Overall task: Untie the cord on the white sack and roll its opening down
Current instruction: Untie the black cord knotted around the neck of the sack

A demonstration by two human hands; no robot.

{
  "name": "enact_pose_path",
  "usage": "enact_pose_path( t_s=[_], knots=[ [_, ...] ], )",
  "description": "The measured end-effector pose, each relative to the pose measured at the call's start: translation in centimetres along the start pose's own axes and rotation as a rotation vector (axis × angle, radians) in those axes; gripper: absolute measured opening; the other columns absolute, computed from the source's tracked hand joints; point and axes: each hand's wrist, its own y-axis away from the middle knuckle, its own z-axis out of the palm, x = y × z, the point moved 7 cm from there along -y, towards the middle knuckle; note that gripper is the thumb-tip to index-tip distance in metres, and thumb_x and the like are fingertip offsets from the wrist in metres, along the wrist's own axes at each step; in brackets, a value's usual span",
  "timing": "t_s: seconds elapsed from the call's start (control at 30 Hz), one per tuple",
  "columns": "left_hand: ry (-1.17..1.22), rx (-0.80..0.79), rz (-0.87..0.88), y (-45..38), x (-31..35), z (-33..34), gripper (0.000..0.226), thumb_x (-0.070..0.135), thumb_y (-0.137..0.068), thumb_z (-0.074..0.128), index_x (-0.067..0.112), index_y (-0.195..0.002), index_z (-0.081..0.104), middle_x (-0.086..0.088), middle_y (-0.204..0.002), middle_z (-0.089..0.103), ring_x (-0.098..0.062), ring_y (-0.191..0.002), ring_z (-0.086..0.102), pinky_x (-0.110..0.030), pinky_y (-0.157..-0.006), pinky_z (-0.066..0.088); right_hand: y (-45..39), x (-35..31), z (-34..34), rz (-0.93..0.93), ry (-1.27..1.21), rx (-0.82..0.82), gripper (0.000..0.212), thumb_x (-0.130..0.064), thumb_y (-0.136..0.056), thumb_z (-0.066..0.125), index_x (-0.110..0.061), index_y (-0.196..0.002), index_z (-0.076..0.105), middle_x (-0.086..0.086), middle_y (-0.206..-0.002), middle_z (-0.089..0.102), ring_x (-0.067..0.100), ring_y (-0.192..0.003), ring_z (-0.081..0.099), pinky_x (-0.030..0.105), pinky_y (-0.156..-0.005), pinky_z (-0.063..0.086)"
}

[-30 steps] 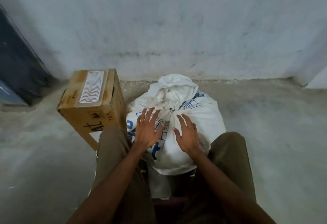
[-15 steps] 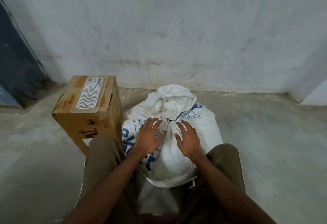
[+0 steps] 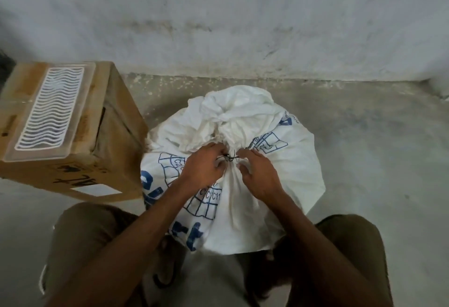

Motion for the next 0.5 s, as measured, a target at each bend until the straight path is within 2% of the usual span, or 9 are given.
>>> enact_pose_path(
  t_s=[0.1, 0.23, 0.4, 0.5],
  knots=[
    [0.055, 0.000, -0.021, -0.8, -1.1, -0.2, 0.030, 0.027, -0.080, 0.066, 0.035, -0.109, 0.068, 0.011, -0.107, 0.071, -0.012, -0.095, 0.068, -0.036, -0.083, 0.058, -1.3, 0.9, -0.1, 0.053, -0.031, 0.029, 0.032, -0.011, -0.087, 0.061, -0.029, -0.113, 0.067, -0.005, -0.113, 0.072, 0.021, -0.103, 0.068, 0.041, -0.085, 0.057],
    [-0.024, 0.018, 0.068, -0.7, -0.2, -0.7, 0.036, 0.022, -0.084, 0.068, 0.035, -0.117, 0.071, 0.006, -0.114, 0.072, -0.017, -0.098, 0.070, -0.031, -0.083, 0.058, -1.6, 0.7, -0.6, 0.029, 0.029, 0.023, 0.020, -0.016, -0.087, 0.066, -0.030, -0.098, 0.073, -0.011, -0.099, 0.076, 0.016, -0.092, 0.071, 0.034, -0.078, 0.057],
    [-0.087, 0.063, 0.135, -0.3, 0.7, -0.7, 0.030, 0.027, -0.089, 0.066, 0.035, -0.118, 0.071, 0.004, -0.110, 0.070, -0.020, -0.092, 0.070, -0.035, -0.072, 0.058, -1.5, 0.2, -0.8, 0.010, 0.035, 0.023, 0.025, -0.012, -0.087, 0.065, -0.030, -0.102, 0.077, -0.010, -0.103, 0.076, 0.017, -0.093, 0.071, 0.032, -0.078, 0.056],
    [-0.244, 0.119, 0.162, 0.2, 1.7, -0.6, 0.031, 0.026, -0.089, 0.065, 0.035, -0.119, 0.068, 0.003, -0.103, 0.068, -0.024, -0.082, 0.069, -0.034, -0.058, 0.056, -1.5, 0.5, -0.4, 0.020, 0.015, 0.024, 0.028, -0.013, -0.088, 0.062, -0.031, -0.104, 0.076, -0.011, -0.103, 0.075, 0.017, -0.093, 0.070, 0.036, -0.077, 0.058]
  ],
)
